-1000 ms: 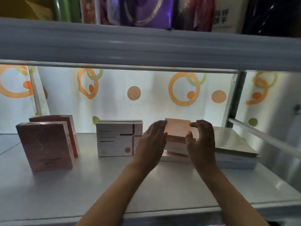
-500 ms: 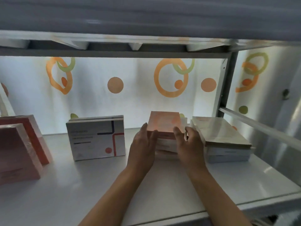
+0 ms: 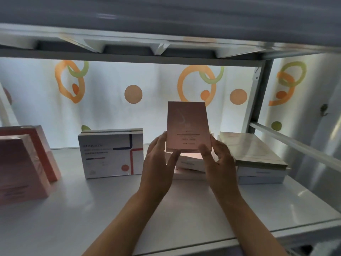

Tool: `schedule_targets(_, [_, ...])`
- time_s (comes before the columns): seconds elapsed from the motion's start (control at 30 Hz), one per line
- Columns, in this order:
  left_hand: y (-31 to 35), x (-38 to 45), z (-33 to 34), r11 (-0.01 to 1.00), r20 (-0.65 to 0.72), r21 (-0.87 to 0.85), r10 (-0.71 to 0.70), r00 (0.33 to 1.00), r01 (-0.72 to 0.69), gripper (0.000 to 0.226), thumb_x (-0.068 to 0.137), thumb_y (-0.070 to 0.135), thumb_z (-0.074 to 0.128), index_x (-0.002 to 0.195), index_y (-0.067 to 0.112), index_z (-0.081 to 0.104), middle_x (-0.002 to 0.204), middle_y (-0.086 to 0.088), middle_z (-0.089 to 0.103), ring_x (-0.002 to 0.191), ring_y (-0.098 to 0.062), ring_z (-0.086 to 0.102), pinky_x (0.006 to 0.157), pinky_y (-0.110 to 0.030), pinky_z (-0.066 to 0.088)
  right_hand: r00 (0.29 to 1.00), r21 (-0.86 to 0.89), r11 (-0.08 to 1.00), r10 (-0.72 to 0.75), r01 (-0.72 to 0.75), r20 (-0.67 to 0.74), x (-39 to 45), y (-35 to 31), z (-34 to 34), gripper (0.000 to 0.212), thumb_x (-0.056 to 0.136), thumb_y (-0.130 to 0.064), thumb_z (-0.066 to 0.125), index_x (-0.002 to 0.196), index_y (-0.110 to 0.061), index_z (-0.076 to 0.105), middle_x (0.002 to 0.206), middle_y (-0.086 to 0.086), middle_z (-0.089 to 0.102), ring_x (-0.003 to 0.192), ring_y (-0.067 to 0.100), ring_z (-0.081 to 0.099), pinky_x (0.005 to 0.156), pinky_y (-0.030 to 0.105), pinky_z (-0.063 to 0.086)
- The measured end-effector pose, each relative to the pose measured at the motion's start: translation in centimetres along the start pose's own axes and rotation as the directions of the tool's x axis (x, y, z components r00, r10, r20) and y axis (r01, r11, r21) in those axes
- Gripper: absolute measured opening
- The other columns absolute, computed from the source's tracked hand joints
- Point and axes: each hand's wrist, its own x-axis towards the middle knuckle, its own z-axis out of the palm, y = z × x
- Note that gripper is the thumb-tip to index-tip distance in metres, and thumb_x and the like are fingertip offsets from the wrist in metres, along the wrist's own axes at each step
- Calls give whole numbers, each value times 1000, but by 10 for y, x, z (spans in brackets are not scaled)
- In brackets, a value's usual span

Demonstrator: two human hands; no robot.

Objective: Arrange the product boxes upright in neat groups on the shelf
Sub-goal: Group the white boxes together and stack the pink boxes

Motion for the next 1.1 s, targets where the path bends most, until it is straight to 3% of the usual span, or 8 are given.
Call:
schedule_targets(0.1, [2, -4, -1, 999, -64, 24, 38, 997, -36, 65, 83, 38, 59, 143, 20, 41, 141, 2, 52, 126, -16, 51, 102, -42, 48, 999, 6, 999, -39, 39, 0, -2, -4, -2, 43, 90, -52, 55, 131, -41, 56, 120, -28, 58, 105, -11, 52, 86, 1, 32])
schedule_targets(0.17, [1, -5, -1, 998, -83, 36, 57, 995, -54, 67, 83, 35, 62, 145, 20, 38, 141, 2, 52, 124, -18, 54, 97, -46, 51, 999, 13, 999, -47, 47, -2, -3, -6, -2, 45, 87, -56, 54, 130, -43, 56, 118, -31, 58, 101, -21, 49, 74, -7, 33])
schedule_targets(0.37, [-1, -6, -1, 991, -122, 59, 123, 985, -116, 70, 81, 26, 71, 143, 23, 38, 139, 1, 54, 116, -21, 60, 89, -47, 55, 999, 10, 999, -44, 44, -19, -4, -5, -1, 44, 86, -55, 56, 129, -42, 57, 112, -40, 52, 98, -24, 48, 71, -5, 32])
schedule_targets(0.5, [0, -6, -2, 982, -132, 74, 181, 975, -172, 70, 81, 25, 71, 140, 29, 34, 139, -2, 54, 117, -22, 60, 87, -46, 56, 999, 20, 999, -33, 34, -34, -5, -5, 0, 42, 86, -53, 59, 127, -42, 58, 115, -35, 54, 103, -13, 51, 85, 7, 35])
schedule_targets(1.1, [1, -6, -3, 976, -120, 96, 208, 971, -198, 66, 80, 23, 71, 134, 31, 35, 140, -4, 53, 114, -26, 61, 84, -48, 57, 996, 0, 999, -44, 44, -73, -9, -11, -1, 49, 81, -51, 62, 128, -36, 59, 124, -17, 61, 113, 9, 57, 99, 45, 51])
